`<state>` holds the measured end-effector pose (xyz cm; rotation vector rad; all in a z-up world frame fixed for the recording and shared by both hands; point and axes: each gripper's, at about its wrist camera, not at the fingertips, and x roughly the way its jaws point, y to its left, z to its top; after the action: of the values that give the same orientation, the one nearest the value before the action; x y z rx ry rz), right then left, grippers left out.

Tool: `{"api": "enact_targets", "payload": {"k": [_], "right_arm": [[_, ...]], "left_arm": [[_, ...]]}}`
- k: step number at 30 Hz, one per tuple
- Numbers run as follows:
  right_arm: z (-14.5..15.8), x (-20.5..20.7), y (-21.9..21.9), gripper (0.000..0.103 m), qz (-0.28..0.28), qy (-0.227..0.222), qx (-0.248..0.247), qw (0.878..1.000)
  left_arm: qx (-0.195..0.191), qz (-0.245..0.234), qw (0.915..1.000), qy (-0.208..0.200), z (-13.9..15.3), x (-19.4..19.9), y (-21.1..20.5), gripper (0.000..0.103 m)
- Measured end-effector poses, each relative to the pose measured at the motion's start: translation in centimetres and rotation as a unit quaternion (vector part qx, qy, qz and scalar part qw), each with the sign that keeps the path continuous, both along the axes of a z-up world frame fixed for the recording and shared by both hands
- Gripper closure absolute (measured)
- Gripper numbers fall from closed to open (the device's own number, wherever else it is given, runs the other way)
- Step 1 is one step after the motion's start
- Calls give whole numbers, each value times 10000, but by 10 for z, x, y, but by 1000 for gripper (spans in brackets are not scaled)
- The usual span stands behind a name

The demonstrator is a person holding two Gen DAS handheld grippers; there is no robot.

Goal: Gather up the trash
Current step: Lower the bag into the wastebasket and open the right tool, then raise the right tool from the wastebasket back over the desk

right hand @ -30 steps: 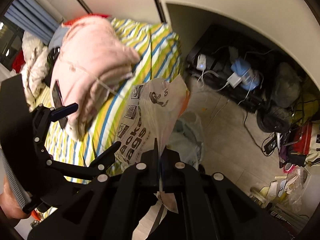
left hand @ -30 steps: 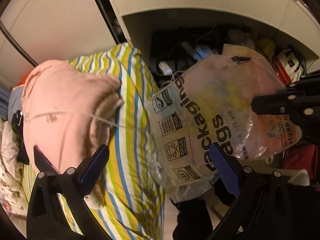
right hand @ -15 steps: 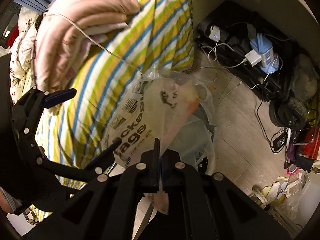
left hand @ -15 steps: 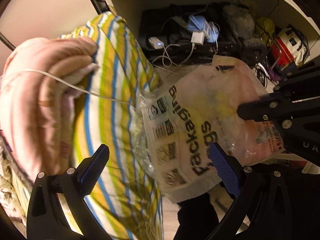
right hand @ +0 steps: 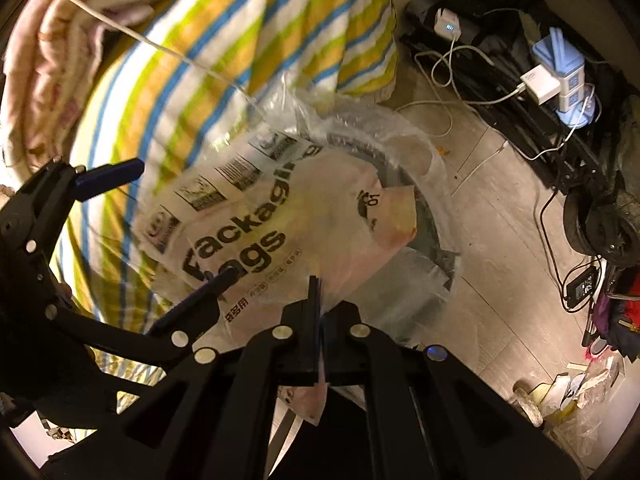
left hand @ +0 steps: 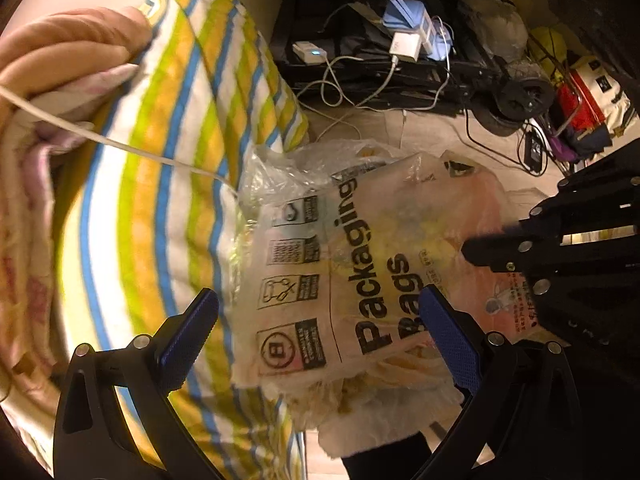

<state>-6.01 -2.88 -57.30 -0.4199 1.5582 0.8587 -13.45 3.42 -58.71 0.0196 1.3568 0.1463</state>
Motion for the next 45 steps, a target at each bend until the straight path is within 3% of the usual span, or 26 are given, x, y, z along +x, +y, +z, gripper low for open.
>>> {"api": "enact_targets", "payload": {"k": [8,14,19,25,29,33,40,42,45], "right_arm": [[-37,5,2,99,186,95,-80,9998],[-48,7,5,99,264,145,-134,9995],[-37,7,6,100,283,139,-173,9994],[-11,8,1,95,208,133,-224,9994],[11,6,-4,81,138,61,-198,9997],[30,2,-6,37,22,8,-143,9999],[74,-4,-15,31,-244,-329,-107,9991],[94,-1,-21,22,-424,-523,-27,9977],[124,5,-30,21,-654,-734,101,9951]], "left_arm": [[-140,-123,9998,83,-36,11,-5,6],[-163,-254,9994,193,-52,16,-6,6],[-119,-313,9992,230,-38,14,-5,6],[-83,-211,9996,173,4,-1,0,6],[-59,-54,9999,108,34,-13,5,6],[-41,86,10000,26,63,-21,9,6],[19,8,9998,-183,110,-21,5,6],[12,-62,9996,-288,126,-17,0,6],[48,-186,9988,-447,149,-11,-4,6]]}}
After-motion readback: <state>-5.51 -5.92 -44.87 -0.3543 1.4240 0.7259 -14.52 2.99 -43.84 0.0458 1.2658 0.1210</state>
